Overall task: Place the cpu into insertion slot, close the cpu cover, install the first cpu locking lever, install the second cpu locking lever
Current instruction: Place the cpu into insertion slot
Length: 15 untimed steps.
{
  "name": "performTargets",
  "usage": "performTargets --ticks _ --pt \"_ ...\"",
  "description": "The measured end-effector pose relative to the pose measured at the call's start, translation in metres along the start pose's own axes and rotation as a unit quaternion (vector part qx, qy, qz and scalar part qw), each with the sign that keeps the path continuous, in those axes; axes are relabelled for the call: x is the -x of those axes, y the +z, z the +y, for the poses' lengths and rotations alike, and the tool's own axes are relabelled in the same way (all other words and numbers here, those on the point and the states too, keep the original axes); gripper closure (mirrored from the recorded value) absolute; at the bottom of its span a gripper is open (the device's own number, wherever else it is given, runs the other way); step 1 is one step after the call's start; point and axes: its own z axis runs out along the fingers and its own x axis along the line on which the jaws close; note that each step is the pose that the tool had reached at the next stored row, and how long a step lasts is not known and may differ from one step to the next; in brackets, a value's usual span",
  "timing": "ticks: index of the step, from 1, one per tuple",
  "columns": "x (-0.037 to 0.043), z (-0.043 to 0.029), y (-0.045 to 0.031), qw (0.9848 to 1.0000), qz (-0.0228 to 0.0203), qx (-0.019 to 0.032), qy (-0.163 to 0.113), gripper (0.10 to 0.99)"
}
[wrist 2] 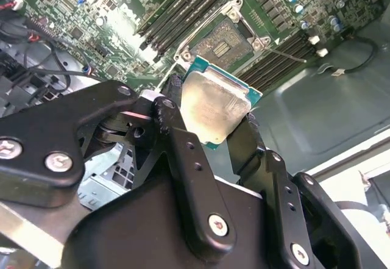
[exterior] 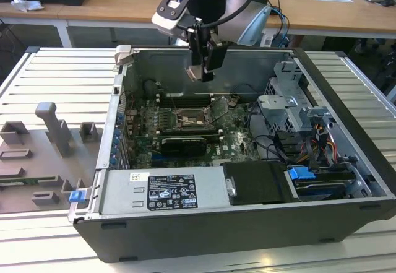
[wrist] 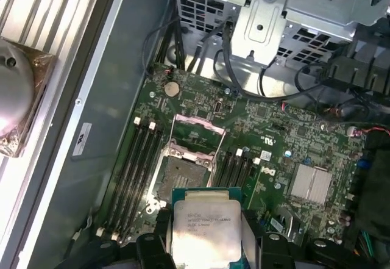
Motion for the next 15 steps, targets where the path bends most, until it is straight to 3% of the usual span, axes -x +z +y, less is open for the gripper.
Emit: performTargets --ticks 9,13,15 --pt "0.0 -0.0002 0.0022 0.9987 -0.0044 0.0009 0.051 0.549" --pt "0.0 -0.0003 0.0038 0.9972 -0.0067 0.0013 0.074 0.549" --pt "0.0001 -0.0004 0.0052 0.9958 -0.0082 0.0016 0.091 0.549"
